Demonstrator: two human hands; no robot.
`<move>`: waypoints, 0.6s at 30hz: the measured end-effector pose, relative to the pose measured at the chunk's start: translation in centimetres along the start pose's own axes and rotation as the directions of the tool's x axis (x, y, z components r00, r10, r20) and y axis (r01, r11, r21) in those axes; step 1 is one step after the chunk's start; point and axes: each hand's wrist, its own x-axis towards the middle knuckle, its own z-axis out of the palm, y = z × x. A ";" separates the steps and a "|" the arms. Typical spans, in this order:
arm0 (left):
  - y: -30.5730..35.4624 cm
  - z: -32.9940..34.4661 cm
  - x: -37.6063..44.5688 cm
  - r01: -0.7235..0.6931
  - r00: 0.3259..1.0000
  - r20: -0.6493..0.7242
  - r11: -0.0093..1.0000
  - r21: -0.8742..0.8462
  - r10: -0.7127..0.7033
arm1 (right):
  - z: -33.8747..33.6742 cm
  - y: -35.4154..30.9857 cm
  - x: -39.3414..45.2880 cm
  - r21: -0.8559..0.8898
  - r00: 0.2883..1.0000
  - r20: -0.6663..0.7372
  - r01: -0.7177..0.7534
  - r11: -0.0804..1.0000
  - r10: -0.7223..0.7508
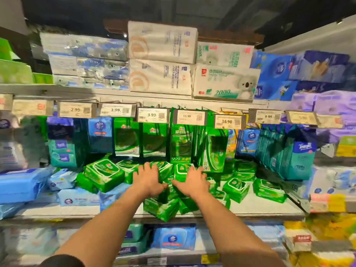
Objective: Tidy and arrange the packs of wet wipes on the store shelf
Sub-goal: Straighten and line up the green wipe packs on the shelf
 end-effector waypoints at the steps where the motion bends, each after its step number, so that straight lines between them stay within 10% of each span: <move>1: -0.2 0.0 0.3 0.018 1.000 -0.001 1.000 -0.004 -0.018 | 0.3 -0.3 0.4 0.011 1.000 -0.001 -0.018 1.000 0.019; 18: -1.9 -1.0 0.1 -0.055 0.997 0.040 0.986 -0.155 0.062 | 0.5 -0.4 1.2 0.215 0.985 -0.010 -0.165 0.963 0.171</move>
